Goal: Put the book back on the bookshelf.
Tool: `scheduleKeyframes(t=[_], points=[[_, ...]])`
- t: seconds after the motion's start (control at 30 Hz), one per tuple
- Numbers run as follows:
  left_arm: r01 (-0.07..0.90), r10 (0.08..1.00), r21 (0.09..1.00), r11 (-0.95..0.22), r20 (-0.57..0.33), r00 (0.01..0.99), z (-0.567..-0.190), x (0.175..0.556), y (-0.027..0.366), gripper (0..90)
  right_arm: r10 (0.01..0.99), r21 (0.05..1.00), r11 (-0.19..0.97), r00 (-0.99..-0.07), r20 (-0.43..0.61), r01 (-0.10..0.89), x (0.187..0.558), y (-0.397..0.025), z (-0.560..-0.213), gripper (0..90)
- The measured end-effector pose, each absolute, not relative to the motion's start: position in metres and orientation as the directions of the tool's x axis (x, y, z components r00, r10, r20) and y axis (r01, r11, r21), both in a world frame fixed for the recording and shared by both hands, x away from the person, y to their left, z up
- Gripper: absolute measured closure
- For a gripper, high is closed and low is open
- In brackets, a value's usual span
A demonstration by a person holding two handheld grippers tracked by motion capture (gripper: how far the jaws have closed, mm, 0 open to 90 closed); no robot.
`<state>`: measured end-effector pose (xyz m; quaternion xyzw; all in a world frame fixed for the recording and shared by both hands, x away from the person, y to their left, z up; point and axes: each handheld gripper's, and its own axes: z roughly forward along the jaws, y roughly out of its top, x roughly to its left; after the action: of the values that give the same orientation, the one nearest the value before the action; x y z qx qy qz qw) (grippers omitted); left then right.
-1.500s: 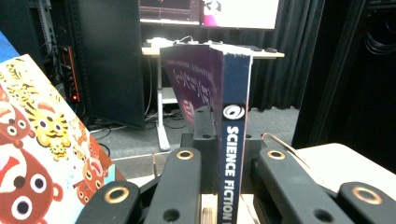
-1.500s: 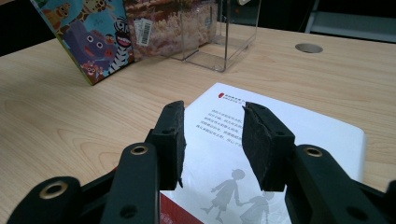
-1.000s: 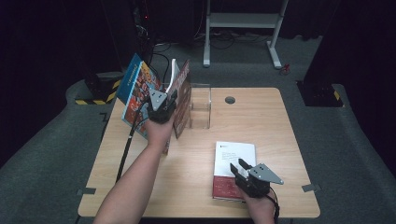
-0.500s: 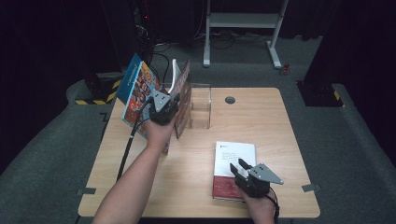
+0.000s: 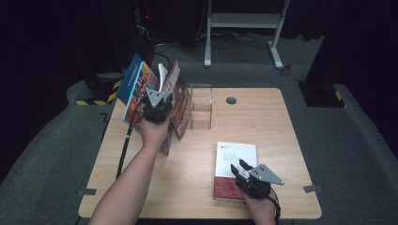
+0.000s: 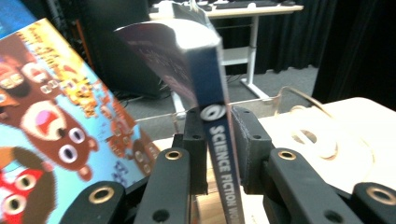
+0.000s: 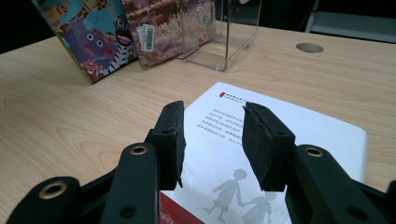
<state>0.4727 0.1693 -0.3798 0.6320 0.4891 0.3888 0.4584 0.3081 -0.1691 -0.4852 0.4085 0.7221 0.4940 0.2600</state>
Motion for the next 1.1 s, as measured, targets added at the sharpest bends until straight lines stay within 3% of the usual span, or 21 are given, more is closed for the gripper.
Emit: scheduleKeyframes(t=[1.1], points=[[0.301, 0.994, 0.953, -0.031, -0.002, 0.107, -0.353, 0.468, 0.181, 66.9, 0.845, 0.925, 0.187, -0.534, 0.021, 0.332, 0.308, -0.167, -0.486, 59.0]])
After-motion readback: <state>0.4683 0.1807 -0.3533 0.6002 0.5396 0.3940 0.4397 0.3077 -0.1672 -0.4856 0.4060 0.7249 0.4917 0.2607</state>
